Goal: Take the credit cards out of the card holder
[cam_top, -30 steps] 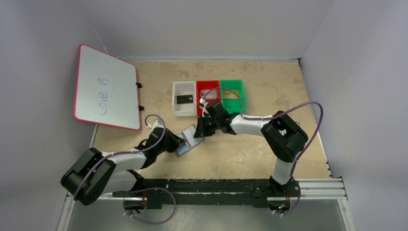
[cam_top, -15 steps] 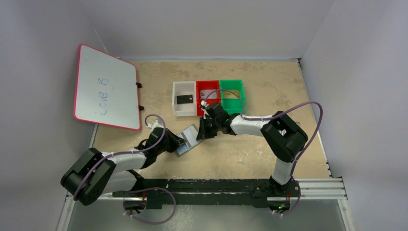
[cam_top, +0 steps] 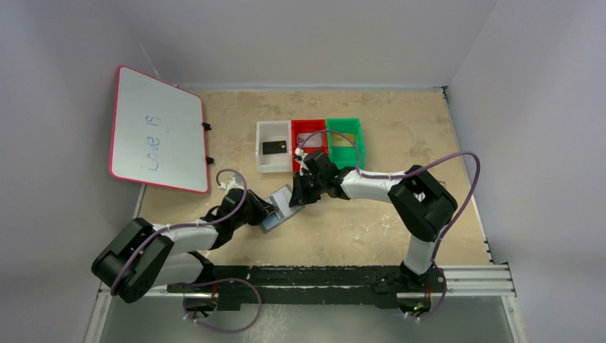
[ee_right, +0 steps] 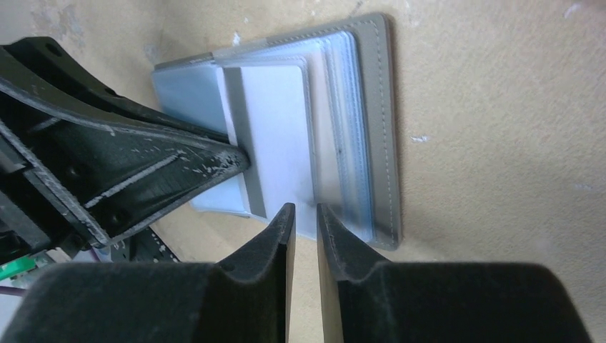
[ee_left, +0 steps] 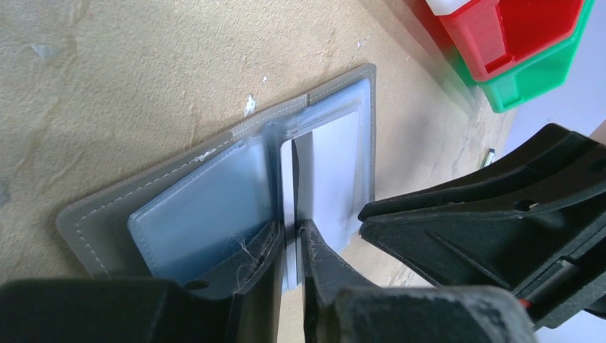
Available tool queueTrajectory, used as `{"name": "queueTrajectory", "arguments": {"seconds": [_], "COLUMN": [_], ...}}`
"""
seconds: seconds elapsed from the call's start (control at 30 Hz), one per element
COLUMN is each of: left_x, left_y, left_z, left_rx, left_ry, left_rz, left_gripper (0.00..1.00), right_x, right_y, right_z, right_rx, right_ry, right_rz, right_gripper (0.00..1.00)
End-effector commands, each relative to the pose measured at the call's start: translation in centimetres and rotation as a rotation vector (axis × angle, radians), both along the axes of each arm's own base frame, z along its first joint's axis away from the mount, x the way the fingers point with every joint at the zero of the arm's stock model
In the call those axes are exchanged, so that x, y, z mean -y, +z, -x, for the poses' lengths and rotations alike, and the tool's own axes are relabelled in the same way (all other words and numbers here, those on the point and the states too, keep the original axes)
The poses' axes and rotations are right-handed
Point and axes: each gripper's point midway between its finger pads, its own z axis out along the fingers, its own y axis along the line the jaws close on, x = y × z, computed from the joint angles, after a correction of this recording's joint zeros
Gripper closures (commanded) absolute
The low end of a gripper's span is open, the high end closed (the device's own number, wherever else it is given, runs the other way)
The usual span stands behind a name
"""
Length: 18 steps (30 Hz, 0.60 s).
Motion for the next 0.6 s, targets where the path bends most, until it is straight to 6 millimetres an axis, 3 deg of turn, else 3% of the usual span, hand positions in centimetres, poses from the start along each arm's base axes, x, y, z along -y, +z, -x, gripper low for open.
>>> {"name": "queueTrajectory", "arguments": {"seconds": [0.0,0.13,0.57], "left_x": [-0.7,-0.6,-0.8], "left_y": [-1.1,-0.8,-0.2], "left_z": [0.6,0.6,0.7], "left_rx": [-0.021,-0.012,0.015], "left_ry": [-0.013,0.000,0.031], "left_rz": [-0.052,-0.024,0.024], "left_gripper": [0.84,0.82,0.92], "right_x": [-2.1,-2.2,-1.6], "right_y": [3.5,2.4,-0.2], "right_z": [-0.9,-0.8,-0.3], "right_rx": [0.073,0.050,-0.007], "right_ry": [0.063,0.057,0.040], "right_rz": [-0.077,-0.065,-0.017], "right_gripper": [0.80,0.80,0.82]}}
